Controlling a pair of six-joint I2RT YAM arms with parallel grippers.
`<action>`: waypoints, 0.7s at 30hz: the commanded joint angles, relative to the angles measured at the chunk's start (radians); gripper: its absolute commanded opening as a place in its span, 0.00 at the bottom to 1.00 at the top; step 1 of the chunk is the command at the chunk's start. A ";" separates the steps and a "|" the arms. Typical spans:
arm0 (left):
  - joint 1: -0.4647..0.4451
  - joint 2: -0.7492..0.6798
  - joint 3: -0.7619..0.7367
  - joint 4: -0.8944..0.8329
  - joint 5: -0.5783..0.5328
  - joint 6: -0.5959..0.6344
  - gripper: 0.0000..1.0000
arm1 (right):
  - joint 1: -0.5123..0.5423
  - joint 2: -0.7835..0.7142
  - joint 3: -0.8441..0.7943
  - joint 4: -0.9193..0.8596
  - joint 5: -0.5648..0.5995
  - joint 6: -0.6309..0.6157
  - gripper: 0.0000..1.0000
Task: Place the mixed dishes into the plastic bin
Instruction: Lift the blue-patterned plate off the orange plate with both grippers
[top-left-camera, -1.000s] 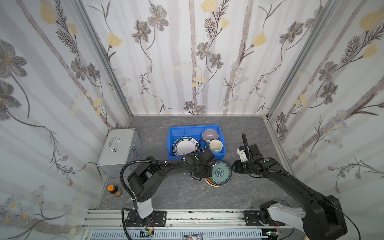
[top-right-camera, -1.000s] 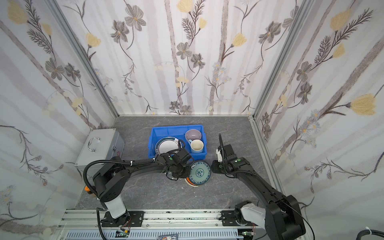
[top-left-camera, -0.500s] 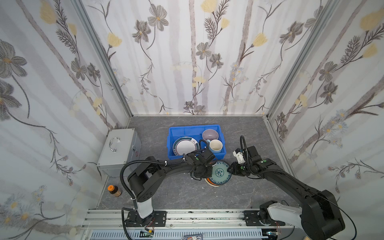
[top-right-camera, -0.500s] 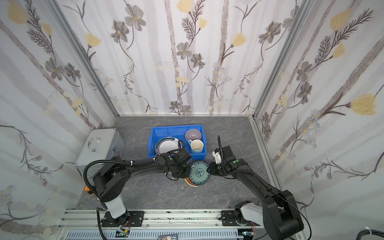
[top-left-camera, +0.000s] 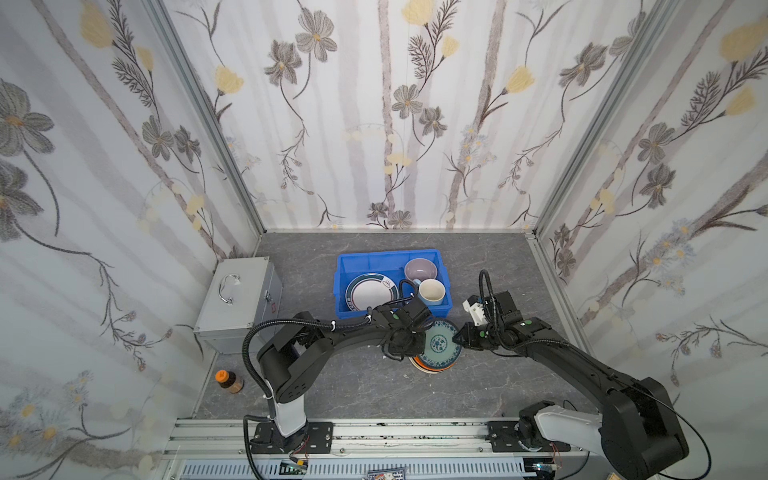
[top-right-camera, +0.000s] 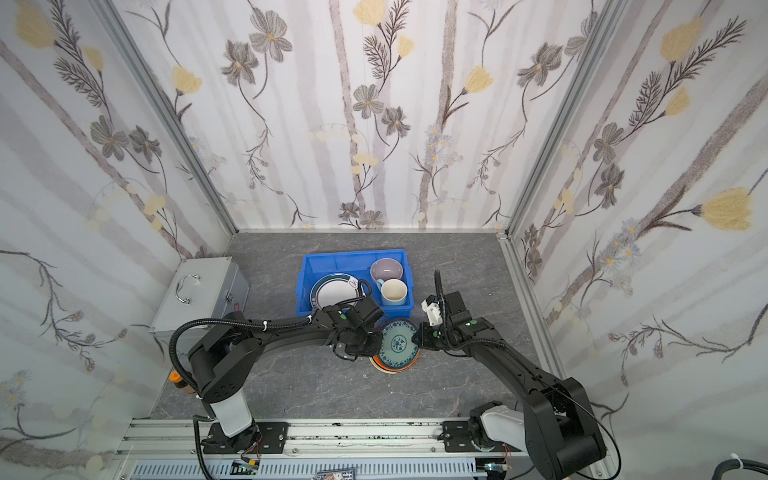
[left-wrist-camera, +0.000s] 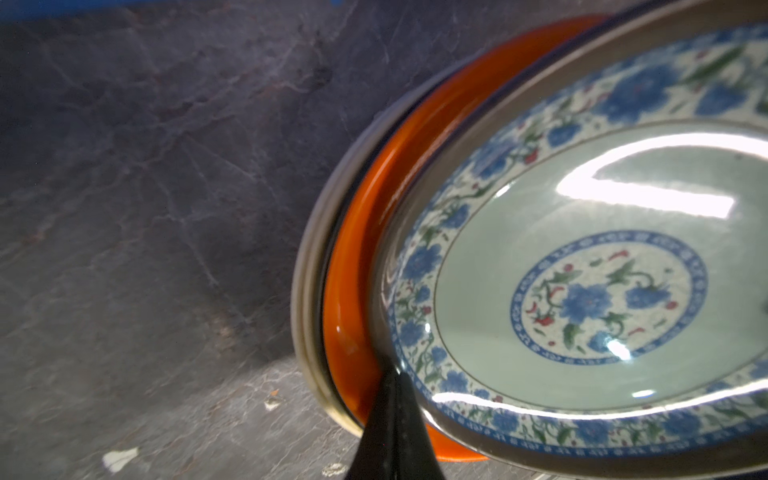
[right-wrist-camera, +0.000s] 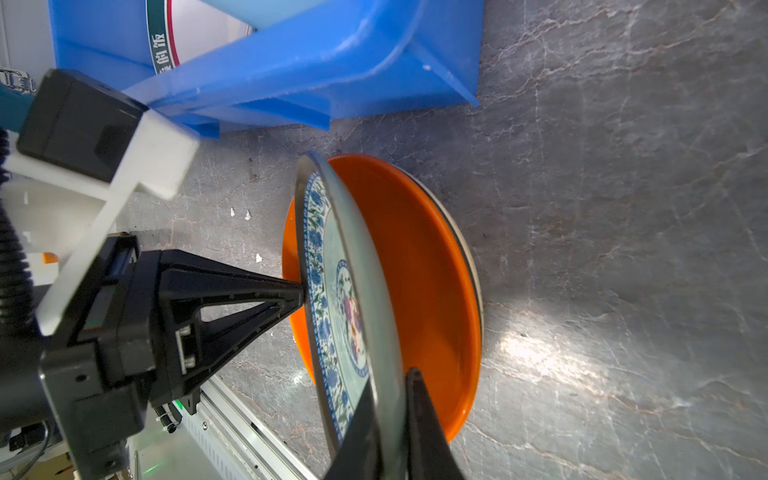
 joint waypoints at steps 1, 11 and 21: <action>0.003 -0.008 0.022 -0.032 -0.050 0.013 0.00 | 0.001 -0.002 0.012 0.024 -0.006 -0.010 0.13; 0.017 -0.080 0.025 -0.106 -0.097 0.028 0.08 | 0.001 -0.005 0.020 0.019 0.004 -0.015 0.10; 0.031 -0.254 0.025 -0.232 -0.188 0.043 0.94 | 0.001 -0.053 0.031 -0.029 -0.027 -0.015 0.10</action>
